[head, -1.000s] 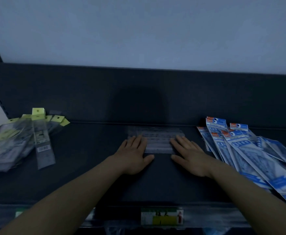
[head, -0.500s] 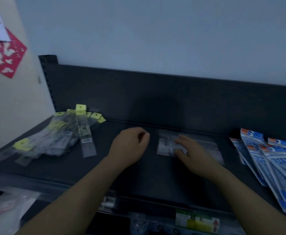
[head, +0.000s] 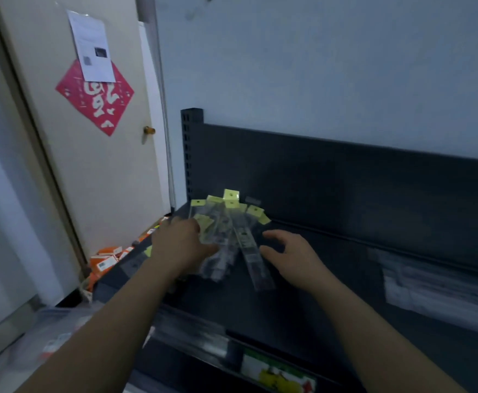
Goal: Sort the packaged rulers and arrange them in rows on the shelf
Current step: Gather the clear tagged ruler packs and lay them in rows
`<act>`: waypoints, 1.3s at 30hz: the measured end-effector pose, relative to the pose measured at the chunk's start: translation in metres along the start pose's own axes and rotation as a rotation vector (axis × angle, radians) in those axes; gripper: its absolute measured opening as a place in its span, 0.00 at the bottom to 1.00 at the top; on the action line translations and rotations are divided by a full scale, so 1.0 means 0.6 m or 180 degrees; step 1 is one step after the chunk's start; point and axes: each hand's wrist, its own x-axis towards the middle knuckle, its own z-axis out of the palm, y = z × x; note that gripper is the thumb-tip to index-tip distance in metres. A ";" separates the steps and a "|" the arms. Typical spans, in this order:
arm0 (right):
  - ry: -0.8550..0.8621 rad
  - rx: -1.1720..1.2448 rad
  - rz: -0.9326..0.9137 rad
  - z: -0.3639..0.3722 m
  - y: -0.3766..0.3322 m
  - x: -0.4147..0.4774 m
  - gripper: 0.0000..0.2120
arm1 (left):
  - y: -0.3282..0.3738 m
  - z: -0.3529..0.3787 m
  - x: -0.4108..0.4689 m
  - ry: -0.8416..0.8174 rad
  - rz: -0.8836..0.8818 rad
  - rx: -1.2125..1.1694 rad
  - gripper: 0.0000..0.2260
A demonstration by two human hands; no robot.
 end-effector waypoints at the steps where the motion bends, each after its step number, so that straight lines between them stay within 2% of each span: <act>1: 0.0008 0.0057 0.0052 0.015 -0.015 0.011 0.21 | -0.003 0.003 0.010 -0.0105 0.0044 0.0047 0.26; 4: 0.0041 0.0108 0.0215 0.053 -0.041 0.034 0.16 | -0.010 0.013 0.037 -0.0275 0.0136 -0.0069 0.26; 12: 0.0436 -0.0319 0.0710 0.067 -0.028 0.047 0.17 | -0.036 0.033 0.062 -0.0439 0.0321 -0.0982 0.25; 16: 0.0430 -0.0417 0.0696 0.065 -0.024 0.047 0.15 | -0.057 0.038 0.066 -0.0371 0.0375 -0.1699 0.20; 21: 0.0549 -0.0319 0.0455 0.068 -0.045 0.059 0.17 | -0.085 0.019 0.069 -0.0015 -0.0063 -0.2611 0.16; 24: 0.0388 -0.0076 0.0401 0.081 -0.078 0.067 0.19 | -0.104 0.015 0.080 0.0055 -0.0255 -0.2604 0.13; 28: 0.0200 -0.0016 0.0374 0.104 -0.097 0.072 0.22 | -0.113 0.020 0.094 -0.0148 -0.0150 -0.2382 0.10; 34: 0.0209 0.0096 0.0546 0.087 -0.078 0.071 0.23 | -0.116 0.017 0.111 -0.0440 -0.0190 -0.2483 0.09; 38: 0.0221 0.0169 0.0706 0.091 -0.079 0.069 0.30 | -0.115 0.013 0.109 -0.0432 -0.0200 -0.2517 0.10; 39: 0.0150 0.0161 0.0732 0.095 -0.082 0.069 0.28 | -0.116 0.010 0.107 -0.0448 -0.0254 -0.2552 0.10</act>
